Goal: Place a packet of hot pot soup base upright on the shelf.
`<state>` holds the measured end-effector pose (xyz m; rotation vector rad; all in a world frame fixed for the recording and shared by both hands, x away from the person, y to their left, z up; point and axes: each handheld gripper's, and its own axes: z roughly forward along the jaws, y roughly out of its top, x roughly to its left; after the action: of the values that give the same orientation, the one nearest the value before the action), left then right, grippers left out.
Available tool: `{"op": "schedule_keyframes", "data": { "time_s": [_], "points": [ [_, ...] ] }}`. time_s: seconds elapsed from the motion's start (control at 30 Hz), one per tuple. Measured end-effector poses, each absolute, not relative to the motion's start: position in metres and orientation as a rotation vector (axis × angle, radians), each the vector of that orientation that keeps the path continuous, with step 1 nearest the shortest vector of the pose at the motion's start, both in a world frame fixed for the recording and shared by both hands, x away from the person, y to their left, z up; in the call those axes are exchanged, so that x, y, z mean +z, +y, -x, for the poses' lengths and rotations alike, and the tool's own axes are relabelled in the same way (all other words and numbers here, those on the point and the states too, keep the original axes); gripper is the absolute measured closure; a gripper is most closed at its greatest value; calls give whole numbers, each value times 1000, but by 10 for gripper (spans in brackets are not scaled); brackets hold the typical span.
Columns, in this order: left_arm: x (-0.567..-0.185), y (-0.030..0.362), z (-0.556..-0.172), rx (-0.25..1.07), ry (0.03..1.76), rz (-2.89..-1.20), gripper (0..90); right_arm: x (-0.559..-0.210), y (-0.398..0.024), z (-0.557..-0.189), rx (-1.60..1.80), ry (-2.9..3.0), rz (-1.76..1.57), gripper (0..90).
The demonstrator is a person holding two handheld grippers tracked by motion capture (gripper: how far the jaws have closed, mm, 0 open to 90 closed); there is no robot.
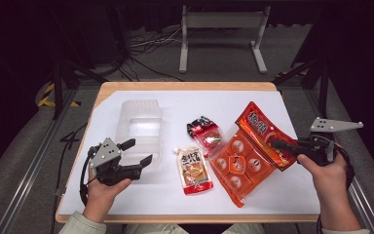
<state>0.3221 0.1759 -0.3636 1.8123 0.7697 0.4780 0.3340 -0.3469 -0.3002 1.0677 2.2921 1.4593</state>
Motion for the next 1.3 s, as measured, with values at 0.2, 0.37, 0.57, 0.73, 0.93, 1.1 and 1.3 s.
{"op": "schedule_keyframes", "data": {
  "time_s": [0.2, 0.37, 0.57, 0.73, 0.93, 1.1, 1.3],
  "points": [
    [-365, 173, -322, 488, 751, -1828, 235, -289, -333, -327, 1483, 2314, -992, 900],
    [-367, 168, -322, 478, 709, -1860, 285, -281, -325, -321, 1497, 2319, -944, 900],
    [-369, 166, -325, 461, 726, -1880, 253, -275, -320, -315, 1470, 2307, -898, 900],
    [-370, 165, -328, 449, 722, -1879, 257, -270, -315, -313, 1470, 2308, -867, 900],
    [-368, 160, -329, 434, 683, -1835, 339, -262, -307, -311, 1454, 2304, -828, 900],
    [-368, 147, -334, 434, 654, -1831, 324, -256, -298, -314, 1421, 2312, -796, 900],
    [-372, 133, -344, 373, 594, -1782, 286, -248, -293, -318, 1431, 2307, -770, 900]
  ]
}}
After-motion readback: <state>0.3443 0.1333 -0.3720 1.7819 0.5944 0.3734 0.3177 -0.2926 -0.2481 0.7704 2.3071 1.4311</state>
